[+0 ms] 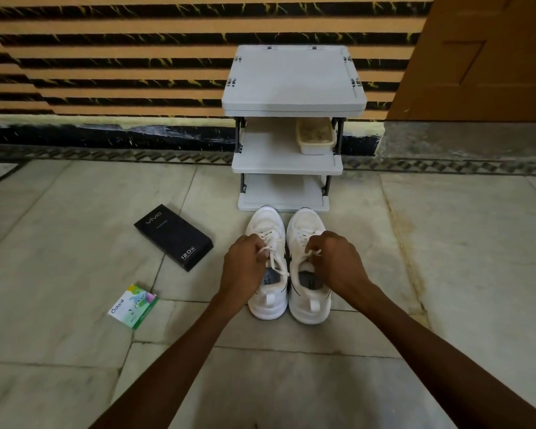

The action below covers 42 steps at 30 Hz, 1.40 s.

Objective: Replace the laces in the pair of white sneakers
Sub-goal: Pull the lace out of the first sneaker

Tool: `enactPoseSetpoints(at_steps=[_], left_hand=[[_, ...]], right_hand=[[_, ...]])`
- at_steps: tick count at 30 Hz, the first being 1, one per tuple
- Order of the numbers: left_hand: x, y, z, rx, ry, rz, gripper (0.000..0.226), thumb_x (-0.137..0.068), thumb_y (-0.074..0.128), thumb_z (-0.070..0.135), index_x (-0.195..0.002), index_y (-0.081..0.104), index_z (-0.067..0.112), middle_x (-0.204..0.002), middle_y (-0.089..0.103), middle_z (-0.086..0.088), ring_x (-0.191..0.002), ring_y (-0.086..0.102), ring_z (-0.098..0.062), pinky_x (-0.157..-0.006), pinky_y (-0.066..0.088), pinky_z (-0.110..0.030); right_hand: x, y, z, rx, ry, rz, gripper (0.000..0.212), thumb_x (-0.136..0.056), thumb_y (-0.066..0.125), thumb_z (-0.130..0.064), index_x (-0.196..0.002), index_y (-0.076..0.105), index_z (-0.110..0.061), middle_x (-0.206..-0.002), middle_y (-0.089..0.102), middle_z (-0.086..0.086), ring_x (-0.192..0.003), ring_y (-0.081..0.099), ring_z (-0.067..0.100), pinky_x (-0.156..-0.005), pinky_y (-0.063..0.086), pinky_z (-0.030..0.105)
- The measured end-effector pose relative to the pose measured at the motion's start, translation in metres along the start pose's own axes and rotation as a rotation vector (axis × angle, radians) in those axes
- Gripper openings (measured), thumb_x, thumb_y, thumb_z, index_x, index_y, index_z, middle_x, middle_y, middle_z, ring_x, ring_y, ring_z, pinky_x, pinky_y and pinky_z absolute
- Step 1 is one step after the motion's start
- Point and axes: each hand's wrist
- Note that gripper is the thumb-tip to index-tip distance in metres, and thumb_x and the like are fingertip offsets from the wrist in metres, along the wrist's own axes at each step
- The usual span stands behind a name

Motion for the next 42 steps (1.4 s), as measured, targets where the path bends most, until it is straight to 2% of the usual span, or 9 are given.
enactPoseSetpoints(at_steps=[8,14,19,23,27,29,32,36,42], left_hand=[[0.001,-0.004,0.008,0.189,-0.027,-0.029,0.010,-0.091,0.063,0.021,-0.084,0.061,0.014,-0.088,0.058,0.004,-0.081,0.055,-0.012,-0.068,0.038,-0.019],[-0.008,-0.044,0.031,0.711,-0.148,-0.073,0.018,-0.096,0.058,0.016,-0.090,0.066,0.002,-0.080,0.069,-0.009,-0.077,0.065,-0.021,-0.081,0.052,-0.033],[-0.011,-0.066,0.032,0.932,-0.186,0.003,0.022,-0.100,0.051,0.021,-0.091,0.066,0.008,-0.052,0.050,0.012,-0.049,0.043,-0.005,-0.053,0.044,-0.025],[-0.016,-0.073,0.012,0.995,-0.342,0.095,0.023,-0.101,0.050,0.027,-0.090,0.069,0.019,-0.051,0.036,0.011,-0.043,0.029,-0.003,-0.040,0.028,-0.017],[-0.030,-0.073,-0.013,0.848,-0.570,0.148,0.019,-0.096,0.055,0.022,-0.109,0.067,0.016,-0.069,0.051,0.001,-0.054,0.044,-0.012,-0.045,0.039,-0.022],[-0.032,-0.068,-0.020,0.671,-0.625,0.146,0.039,-0.093,0.058,0.027,-0.129,0.055,0.013,-0.104,0.063,-0.009,-0.087,0.061,-0.024,-0.075,0.054,-0.035],[-0.020,-0.056,-0.017,0.221,-0.526,0.125,0.072,-0.089,0.064,0.035,-0.148,0.030,0.011,-0.146,0.033,-0.015,-0.128,0.041,-0.034,-0.103,0.042,-0.044],[0.000,-0.040,-0.008,-0.151,-0.183,0.098,0.056,-0.085,0.067,0.036,-0.133,0.046,0.019,-0.147,0.025,-0.007,-0.132,0.031,-0.028,-0.106,0.034,-0.042],[0.011,-0.008,0.003,-0.256,-0.055,-0.301,0.060,-0.091,0.059,0.027,-0.143,0.029,0.019,-0.141,0.031,-0.011,-0.115,0.051,-0.032,-0.091,0.049,-0.044]], right_hand=[[-0.001,-0.007,-0.019,-0.044,-0.176,-0.055,0.032,-0.086,0.068,-0.024,-0.117,0.066,-0.020,-0.119,0.063,0.003,-0.108,0.056,0.024,-0.085,0.049,0.032],[-0.010,0.004,-0.049,-0.040,-0.254,-0.089,0.018,-0.088,0.064,-0.024,-0.078,0.059,-0.011,-0.080,0.063,0.008,-0.077,0.058,0.024,-0.073,0.050,0.039],[-0.016,0.013,-0.053,-0.113,-0.149,0.019,0.028,-0.095,0.056,-0.026,-0.070,0.054,-0.012,-0.069,0.058,0.003,-0.067,0.055,0.020,-0.058,0.037,0.029],[-0.022,0.001,-0.049,-0.362,-0.075,0.156,0.037,-0.099,0.053,-0.032,-0.077,0.068,-0.006,-0.068,0.069,0.005,-0.064,0.064,0.016,-0.063,0.047,0.030],[-0.029,-0.021,-0.049,-0.681,0.012,0.172,0.027,-0.097,0.058,-0.026,-0.081,0.072,-0.011,-0.064,0.070,0.000,-0.054,0.065,0.006,-0.055,0.051,0.018],[-0.034,-0.028,-0.049,-0.840,0.070,0.135,0.013,-0.095,0.061,-0.016,-0.096,0.069,-0.006,-0.074,0.073,0.006,-0.064,0.070,0.012,-0.062,0.057,0.025],[-0.039,-0.028,-0.047,-0.564,0.066,0.056,0.036,-0.090,0.060,-0.006,-0.125,0.058,-0.009,-0.099,0.073,0.008,-0.089,0.070,0.020,-0.085,0.055,0.032],[-0.018,-0.012,-0.043,-0.092,-0.047,0.033,0.020,-0.084,0.064,-0.017,-0.103,0.069,-0.012,-0.103,0.068,0.009,-0.095,0.065,0.026,-0.074,0.046,0.027],[0.003,0.023,-0.026,0.105,0.018,-0.288,0.055,-0.088,0.059,-0.042,-0.140,0.046,-0.028,-0.154,0.031,0.010,-0.140,0.031,0.031,-0.110,0.035,0.043]])
Point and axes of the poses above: each hand's wrist, its own x-axis away from the middle knuckle, its own y-axis out of the palm, z = x × y
